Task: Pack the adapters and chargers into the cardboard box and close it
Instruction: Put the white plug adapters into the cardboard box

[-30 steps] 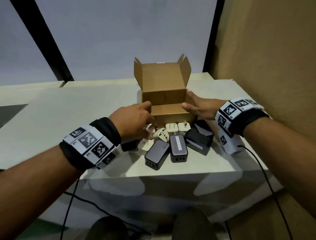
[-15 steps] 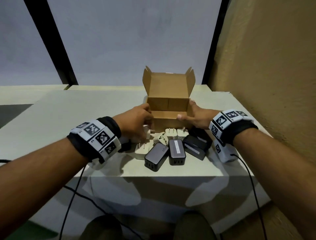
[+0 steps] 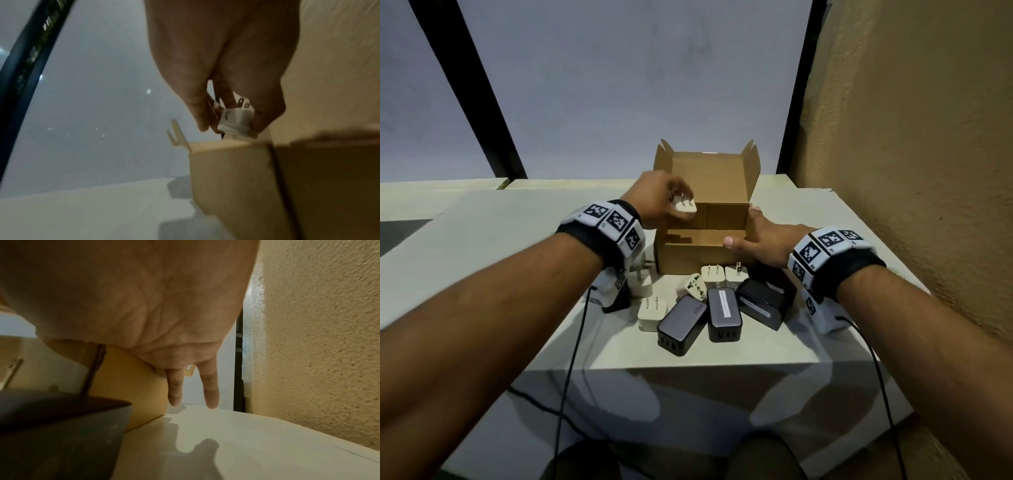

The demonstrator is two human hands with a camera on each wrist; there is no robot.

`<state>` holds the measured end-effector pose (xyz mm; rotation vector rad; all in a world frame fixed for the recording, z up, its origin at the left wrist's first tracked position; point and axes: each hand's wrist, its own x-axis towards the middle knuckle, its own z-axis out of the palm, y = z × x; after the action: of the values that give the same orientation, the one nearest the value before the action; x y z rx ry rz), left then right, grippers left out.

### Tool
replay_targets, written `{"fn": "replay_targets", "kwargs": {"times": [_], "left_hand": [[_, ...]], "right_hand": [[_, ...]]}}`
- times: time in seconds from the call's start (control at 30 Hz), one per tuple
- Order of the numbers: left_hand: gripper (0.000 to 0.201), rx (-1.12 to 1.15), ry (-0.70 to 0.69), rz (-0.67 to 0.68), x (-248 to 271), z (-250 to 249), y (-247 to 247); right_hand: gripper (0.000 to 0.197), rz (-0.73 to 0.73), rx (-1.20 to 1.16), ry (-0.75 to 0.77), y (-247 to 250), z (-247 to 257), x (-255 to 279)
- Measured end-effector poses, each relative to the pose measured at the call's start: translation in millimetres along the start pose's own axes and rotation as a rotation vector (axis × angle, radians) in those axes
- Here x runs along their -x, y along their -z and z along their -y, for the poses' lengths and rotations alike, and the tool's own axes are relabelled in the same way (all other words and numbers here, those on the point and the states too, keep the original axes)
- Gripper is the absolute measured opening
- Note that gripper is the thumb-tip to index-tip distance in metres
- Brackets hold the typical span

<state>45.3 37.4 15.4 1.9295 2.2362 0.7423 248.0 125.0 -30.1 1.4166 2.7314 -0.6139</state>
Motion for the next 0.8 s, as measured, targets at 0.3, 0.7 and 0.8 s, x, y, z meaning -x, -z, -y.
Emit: {"fn": "replay_targets", "kwargs": {"times": [0.3,0.7,0.8], "left_hand": [[0.045,-0.574,0.066,0.199,-28,9,-10],[0.036,-0.575,0.038,0.277,-30,10,-18],[0.034,-0.576,-0.022,0.321,-31,14,-18]], "right_hand": [[0.097,0.002,0.079,-0.016,3,3,6],[0.097,0.000,0.124,-0.038,6,6,12],[0.094,-0.007,0.111,-0.030,6,6,13]]}}
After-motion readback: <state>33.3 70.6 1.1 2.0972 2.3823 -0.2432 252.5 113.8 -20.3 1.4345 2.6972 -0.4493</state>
